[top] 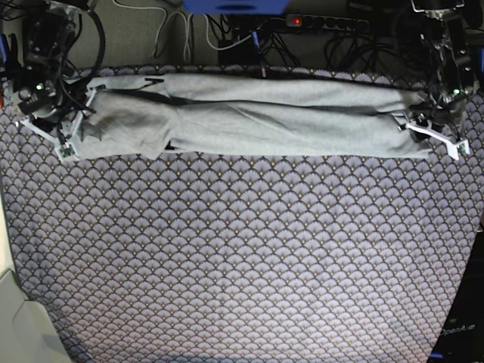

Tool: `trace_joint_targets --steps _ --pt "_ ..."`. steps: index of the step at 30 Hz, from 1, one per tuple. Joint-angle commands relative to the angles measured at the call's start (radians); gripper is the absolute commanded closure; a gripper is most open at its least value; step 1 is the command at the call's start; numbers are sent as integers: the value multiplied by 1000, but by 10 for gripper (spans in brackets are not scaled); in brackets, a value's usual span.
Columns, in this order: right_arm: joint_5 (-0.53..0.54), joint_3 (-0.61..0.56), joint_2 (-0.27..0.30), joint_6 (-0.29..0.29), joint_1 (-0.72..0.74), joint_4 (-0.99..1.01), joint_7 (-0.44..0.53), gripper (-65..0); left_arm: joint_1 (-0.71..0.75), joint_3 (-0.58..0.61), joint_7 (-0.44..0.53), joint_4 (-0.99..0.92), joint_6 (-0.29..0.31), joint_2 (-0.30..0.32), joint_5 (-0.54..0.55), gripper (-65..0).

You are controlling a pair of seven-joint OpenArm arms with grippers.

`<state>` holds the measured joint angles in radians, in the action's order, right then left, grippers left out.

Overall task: Fold the T-shirt properly
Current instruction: 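Hold the folded strip's ends with both grippers, then carry the strip end with the left gripper toward the right gripper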

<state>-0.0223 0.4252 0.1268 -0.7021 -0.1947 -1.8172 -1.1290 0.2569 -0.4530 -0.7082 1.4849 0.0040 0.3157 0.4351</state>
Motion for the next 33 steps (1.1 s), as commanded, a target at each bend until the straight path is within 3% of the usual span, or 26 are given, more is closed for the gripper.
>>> trace_joint_targets --steps 1,13,20,26,33 --pt "3 2 10 4 8 -13 10 -304 -3 -7 -8 1 4 15 1 -303" --pt "3 2 10 4 19 -11 11 -304 -18 -2 -3 -131 4 12 1 -287" --pt "3 2 10 4 28 -9 11 -304 -17 -2 -6 -128 4 12 1 0" --pt "3 2 10 4 28 -9 11 -304 -15 -7 -8 -117 4 -10 1 -1" --pt "3 2 10 4 28 -9 11 -304 78 0 -61 291 3 -106 1 -1"
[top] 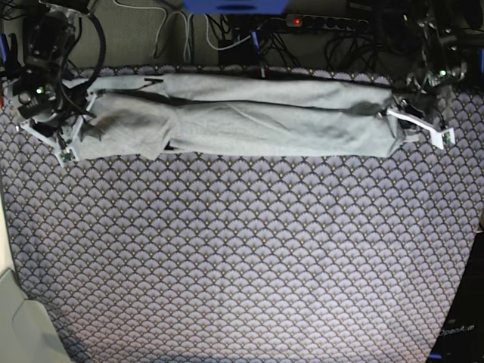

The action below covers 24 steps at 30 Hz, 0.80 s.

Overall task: Fold the T-shirt properly
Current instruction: 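Carry the strip end with the left gripper toward the right gripper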

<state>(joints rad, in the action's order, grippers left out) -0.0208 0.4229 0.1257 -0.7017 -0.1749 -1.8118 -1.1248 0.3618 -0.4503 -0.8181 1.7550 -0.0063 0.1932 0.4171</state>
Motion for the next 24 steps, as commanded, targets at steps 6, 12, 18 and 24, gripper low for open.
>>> trace_joint_targets --steps 6,12,18,24 --pt "2 4 9 4 10 -15 7 -304 -68 100 -117 260 13 -84 19 -1" --pt "2 4 9 4 10 -13 7 -304 -114 315 -128 254 2 -128 18 -1" --pt "2 4 9 4 8 -13 7 -304 -137 500 -122 228 2 -206 10 -1" --pt "2 4 9 4 5 -13 7 -304 -166 601 -120 171 2 -234 9 -1"
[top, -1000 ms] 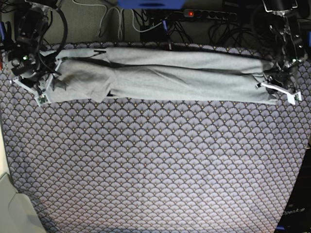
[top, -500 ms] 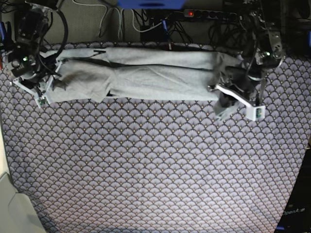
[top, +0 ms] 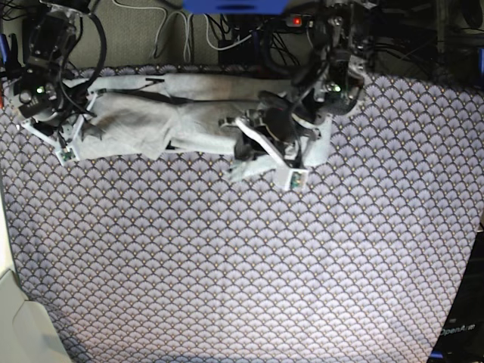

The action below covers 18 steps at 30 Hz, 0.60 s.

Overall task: Fold the T-shirt properly
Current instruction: 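Carry the strip end with the left gripper toward the right gripper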

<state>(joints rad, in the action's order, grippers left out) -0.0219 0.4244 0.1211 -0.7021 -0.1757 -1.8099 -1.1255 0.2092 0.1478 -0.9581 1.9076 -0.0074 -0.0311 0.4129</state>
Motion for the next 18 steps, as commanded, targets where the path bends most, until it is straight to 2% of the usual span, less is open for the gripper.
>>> trace_joint_targets --steps 1,12,15,18 --pt "3 3 13 4 6 -15 8 -304 -24 11 20 3 4 -17 13 -1" --pt "3 3 13 4 8 -15 8 -304 -46 68 9 -32 11 -26 14 -9" --pt "3 3 13 4 8 -15 8 -304 -41 69 8 -24 11 -8 22 -85" --pt "3 3 13 4 9 -15 8 -305 -46 97 8 -23 11 15 24 -201"
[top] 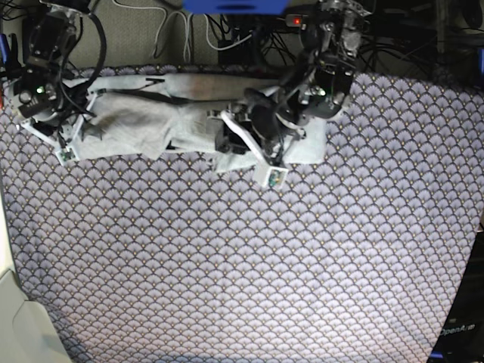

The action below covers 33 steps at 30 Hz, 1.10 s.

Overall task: Fold the T-shirt properly
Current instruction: 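Carry the strip end with the left gripper toward the right gripper, then lower the folded end onto the strip, open and lift the left gripper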

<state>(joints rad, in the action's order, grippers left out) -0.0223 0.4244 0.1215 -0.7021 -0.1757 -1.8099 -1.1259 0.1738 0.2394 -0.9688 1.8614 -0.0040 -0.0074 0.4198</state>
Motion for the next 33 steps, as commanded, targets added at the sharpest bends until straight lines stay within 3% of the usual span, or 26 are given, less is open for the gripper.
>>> trace_joint_targets --steps 1,6,10,19,26,30,33 --pt "3 3 13 4 9 -15 7 -305 -10 13 18 25 8 -6 17 -231" --pt "3 1 13 4 9 -15 7 -305 -10 36 27 27 9 -15 18 -402" --pt "3 3 17 4 11 -17 7 -305 -9 19 29 86 8 -6 17 -460" --pt "3 49 50 4 28 -118 -1 -308 77 -280 26 97 9 154 44 -391" --pt "6 116 42 4 58 -116 -1 -406 62 -309 30 -47 11 215 144 -148" --pt "8 109 40 4 52 -116 -1 -465 45 -306 29 -62 11 218 170 -157" --pt "8 110 36 4 58 -115 -1 -472 42 -312 23 -55 11 218 172 -157"
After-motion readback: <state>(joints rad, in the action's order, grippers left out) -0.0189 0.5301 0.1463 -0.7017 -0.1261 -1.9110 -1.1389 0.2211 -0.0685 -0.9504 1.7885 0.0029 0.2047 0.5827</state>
